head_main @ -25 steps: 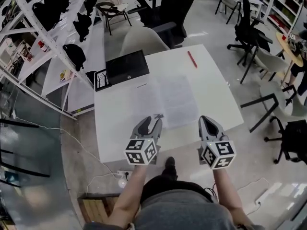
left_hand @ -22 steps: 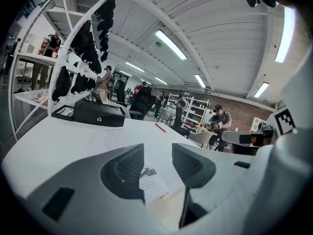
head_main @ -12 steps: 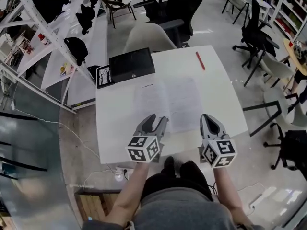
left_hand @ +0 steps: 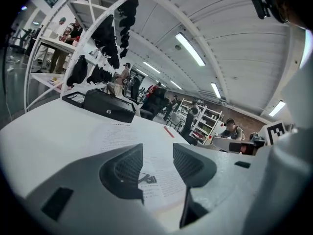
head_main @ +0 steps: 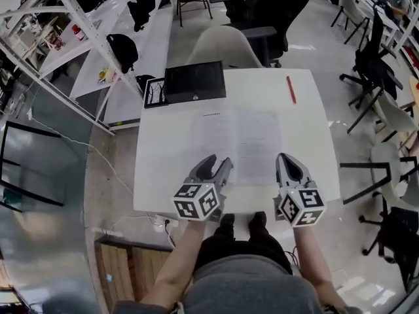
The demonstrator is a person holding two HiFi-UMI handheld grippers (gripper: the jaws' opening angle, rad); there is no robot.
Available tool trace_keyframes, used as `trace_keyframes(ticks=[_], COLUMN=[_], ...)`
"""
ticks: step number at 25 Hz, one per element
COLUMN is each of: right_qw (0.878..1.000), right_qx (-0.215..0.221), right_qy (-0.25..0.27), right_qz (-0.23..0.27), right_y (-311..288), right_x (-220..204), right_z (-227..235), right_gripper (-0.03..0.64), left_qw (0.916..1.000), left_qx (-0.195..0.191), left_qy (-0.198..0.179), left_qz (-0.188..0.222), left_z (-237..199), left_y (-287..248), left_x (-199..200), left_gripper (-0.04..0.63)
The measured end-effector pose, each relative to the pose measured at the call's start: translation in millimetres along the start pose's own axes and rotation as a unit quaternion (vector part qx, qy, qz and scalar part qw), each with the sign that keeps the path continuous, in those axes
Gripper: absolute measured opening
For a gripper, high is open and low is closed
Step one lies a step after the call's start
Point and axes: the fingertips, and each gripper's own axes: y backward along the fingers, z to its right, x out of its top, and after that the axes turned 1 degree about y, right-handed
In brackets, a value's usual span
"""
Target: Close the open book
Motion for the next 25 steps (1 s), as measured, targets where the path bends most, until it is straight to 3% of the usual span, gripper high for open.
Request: trace_keyframes(ticks=[13, 25], right_qw=[0.994, 0.980], right_qx=[0.100, 0.170], right_qy=[0.023, 0.055], right_qz=[-0.049, -0.087], right_y=[-20.6, -27.6], right_x=[-9.7, -22.9], right_z=[0.0, -19.9], right_gripper=[0.002, 0.002], left_qw=[0.9938, 0.9757], left_qx=[0.082, 0.136], left_qy=[0.070, 0.162], left_qz=[0.027, 0.057], left_z=[6.9, 1.9], left_y=[15.6, 42.2], left_x=[-31.1, -66.0], left_gripper=[0.181, 0.181])
